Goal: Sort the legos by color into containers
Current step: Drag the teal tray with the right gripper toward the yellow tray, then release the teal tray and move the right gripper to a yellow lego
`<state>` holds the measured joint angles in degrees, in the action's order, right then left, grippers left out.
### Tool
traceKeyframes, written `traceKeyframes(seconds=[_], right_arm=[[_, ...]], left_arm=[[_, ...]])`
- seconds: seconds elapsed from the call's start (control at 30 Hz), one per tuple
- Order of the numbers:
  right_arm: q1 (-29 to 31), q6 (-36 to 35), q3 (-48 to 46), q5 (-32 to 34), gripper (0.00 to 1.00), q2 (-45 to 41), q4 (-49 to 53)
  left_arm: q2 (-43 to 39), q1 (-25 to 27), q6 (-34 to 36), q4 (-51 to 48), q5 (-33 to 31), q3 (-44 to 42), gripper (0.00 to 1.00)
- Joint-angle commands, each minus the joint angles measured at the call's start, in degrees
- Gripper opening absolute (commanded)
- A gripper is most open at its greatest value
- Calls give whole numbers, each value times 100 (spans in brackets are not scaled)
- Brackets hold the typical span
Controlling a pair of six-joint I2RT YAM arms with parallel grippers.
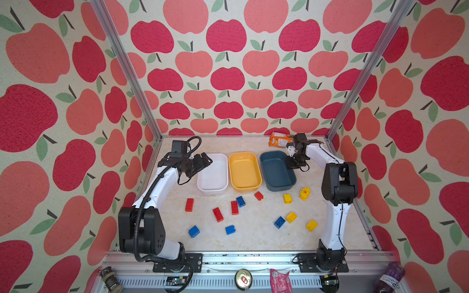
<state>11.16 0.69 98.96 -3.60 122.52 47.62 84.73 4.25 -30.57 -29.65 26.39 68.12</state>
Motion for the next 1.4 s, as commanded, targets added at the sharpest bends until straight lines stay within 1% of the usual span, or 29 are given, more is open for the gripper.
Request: traceKeyframes(seconds=[0.0,0.47,0.97,1.07,1.13,1.2,1.37], right_arm=[[49,189,87,-84,0,86,31],[264,664,-210,-201,0,-55,-30],[370,906,-317,-238,0,-84,-86],[370,918,-399,-197,12,-157,-133],[370,946,-435,-175,23,-231,-164],[354,983,-471,-191,32,-292,-214],[293,1115,-545,-280,49,-482,-303]], left_arm=[[-129,-34,-22,101,-46,-79,91],[-182,-38,-55,155,-74,-167,91],[-230,-38,-37,126,-90,-194,91],[-242,-35,-37,127,-88,-199,91],[-254,-38,-37,137,-83,-202,91],[-264,-38,-37,139,-97,-201,91],[-301,-38,-37,139,-115,-192,92]])
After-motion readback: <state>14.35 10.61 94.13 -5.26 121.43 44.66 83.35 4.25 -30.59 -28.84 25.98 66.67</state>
